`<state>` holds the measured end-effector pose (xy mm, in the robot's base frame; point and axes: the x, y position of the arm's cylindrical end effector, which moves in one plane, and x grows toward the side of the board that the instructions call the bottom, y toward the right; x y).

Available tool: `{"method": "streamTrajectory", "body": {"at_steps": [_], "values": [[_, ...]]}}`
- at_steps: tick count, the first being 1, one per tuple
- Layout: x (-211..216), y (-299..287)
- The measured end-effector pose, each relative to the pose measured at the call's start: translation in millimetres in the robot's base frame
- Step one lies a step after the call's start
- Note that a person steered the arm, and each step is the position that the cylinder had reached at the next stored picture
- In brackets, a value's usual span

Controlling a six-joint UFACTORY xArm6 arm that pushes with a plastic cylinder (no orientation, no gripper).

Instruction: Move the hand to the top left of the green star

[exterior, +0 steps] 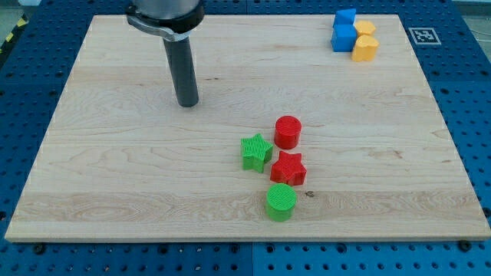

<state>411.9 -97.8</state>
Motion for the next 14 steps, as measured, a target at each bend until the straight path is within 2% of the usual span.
{"method": "streamTrajectory", "body": {"at_steps": [3,6,9,14], "values": [[0.0,-7.9],[-28.8,-20.2],[-24.0,25.5],[-30.8,26.0]]}}
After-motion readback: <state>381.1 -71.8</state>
